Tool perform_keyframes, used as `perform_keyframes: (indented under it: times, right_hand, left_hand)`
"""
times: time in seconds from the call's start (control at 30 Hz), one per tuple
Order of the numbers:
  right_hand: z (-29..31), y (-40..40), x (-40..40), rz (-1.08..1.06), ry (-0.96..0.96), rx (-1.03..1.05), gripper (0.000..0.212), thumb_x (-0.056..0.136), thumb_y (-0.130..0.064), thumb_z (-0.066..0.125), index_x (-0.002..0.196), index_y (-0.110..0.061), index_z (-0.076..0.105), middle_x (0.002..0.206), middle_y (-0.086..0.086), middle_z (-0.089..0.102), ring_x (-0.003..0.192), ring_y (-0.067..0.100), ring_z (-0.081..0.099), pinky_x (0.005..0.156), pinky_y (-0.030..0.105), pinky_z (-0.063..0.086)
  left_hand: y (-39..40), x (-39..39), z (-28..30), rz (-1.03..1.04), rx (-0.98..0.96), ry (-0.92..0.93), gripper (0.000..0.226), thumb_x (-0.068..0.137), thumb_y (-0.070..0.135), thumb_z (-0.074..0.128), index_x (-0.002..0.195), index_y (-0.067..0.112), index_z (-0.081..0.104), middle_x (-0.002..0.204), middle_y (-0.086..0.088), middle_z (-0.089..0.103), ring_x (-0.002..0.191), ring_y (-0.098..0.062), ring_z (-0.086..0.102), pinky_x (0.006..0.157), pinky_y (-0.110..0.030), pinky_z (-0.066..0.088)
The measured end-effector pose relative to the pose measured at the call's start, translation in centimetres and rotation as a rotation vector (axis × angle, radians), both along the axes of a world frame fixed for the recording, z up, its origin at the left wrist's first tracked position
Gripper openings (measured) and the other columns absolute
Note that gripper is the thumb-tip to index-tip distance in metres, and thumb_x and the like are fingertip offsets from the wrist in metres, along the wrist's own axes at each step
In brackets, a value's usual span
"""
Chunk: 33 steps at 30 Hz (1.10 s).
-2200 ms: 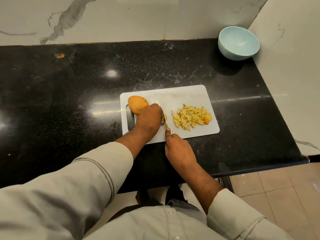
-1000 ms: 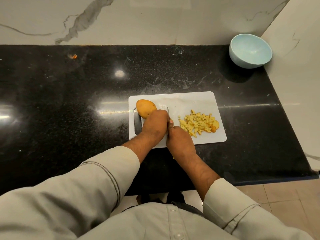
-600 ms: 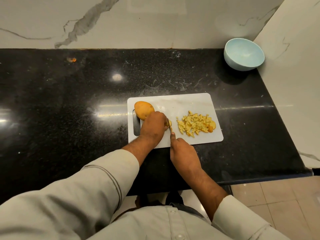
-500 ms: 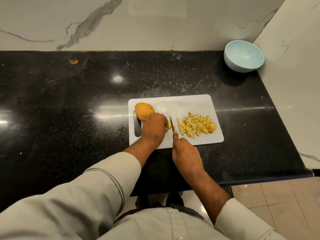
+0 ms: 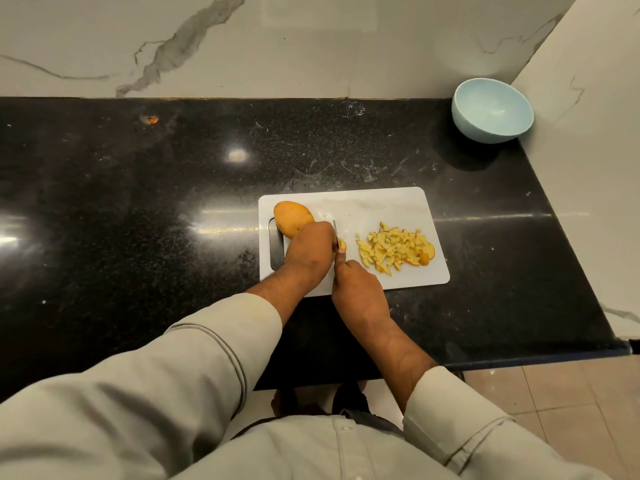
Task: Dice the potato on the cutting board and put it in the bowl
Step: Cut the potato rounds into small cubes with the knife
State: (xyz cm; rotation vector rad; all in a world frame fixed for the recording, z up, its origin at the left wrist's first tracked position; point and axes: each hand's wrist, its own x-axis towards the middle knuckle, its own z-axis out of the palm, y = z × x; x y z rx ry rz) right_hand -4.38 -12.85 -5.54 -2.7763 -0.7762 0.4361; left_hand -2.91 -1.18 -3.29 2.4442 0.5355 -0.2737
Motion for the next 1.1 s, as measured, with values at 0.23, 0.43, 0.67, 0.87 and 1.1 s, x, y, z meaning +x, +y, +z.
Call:
perform_keyframes:
  times: [0.23,0.43,0.67,0.87,1.1]
  right_hand:
    - [0.1,0.5,0.5,0.000,0.044,-0.022,0.058,0.098,-0.011,0.034,0.152,-0.006,0.014,0.108,0.014,0.057,0.090,0.033,0.059,0.065,0.036,0.037]
    - [0.2,-2.1,-2.2,0.068,0.051,-0.118,0.063,0.095,-0.009,0.039,0.153,-0.007,0.014,0.110,0.012,0.055,0.089,0.032,0.060,0.064,0.035,0.036]
    - [1.6,-3.4,-3.0,0.008,-0.011,-0.032,0.052,0.101,-0.022,0.035,0.151,-0.014,0.024,0.105,0.007,0.057,0.083,0.027,0.062,0.066,0.039,0.048]
    - [1.3,-1.5,-2.2,-0.006,-0.044,-0.029,0.053,0.100,-0.017,0.035,0.152,-0.012,0.021,0.109,0.009,0.056,0.088,0.029,0.060,0.065,0.036,0.041]
    - [0.4,-0.2,-0.7,-0.001,0.007,-0.024,0.059,0.097,-0.011,0.036,0.153,-0.010,0.016,0.105,0.012,0.056,0.088,0.032,0.059,0.063,0.035,0.034]
  left_hand:
    - [-0.1,0.1,0.0,0.017,0.017,-0.012,0.012,0.087,0.007,0.057,0.083,0.004,0.068,0.082,-0.014,0.065,0.078,-0.030,0.063,0.067,-0.036,0.053]
    - [0.2,0.3,-0.2,0.010,0.015,-0.013,0.011,0.085,0.008,0.065,0.095,0.004,0.070,0.093,-0.014,0.068,0.086,-0.029,0.064,0.077,-0.040,0.055]
    - [0.2,-0.4,-0.3,0.049,-0.037,-0.029,0.010,0.087,0.009,0.065,0.095,0.005,0.069,0.094,-0.012,0.068,0.087,-0.026,0.064,0.079,-0.041,0.055]
    - [0.4,-0.7,-0.2,0.051,-0.054,-0.029,0.014,0.085,0.006,0.065,0.096,0.004,0.073,0.091,-0.012,0.071,0.083,-0.026,0.065,0.073,-0.033,0.053]
    - [0.2,-0.5,-0.4,0.060,-0.041,-0.031,0.010,0.086,0.008,0.063,0.088,0.004,0.071,0.086,-0.013,0.068,0.080,-0.028,0.064,0.065,-0.031,0.048]
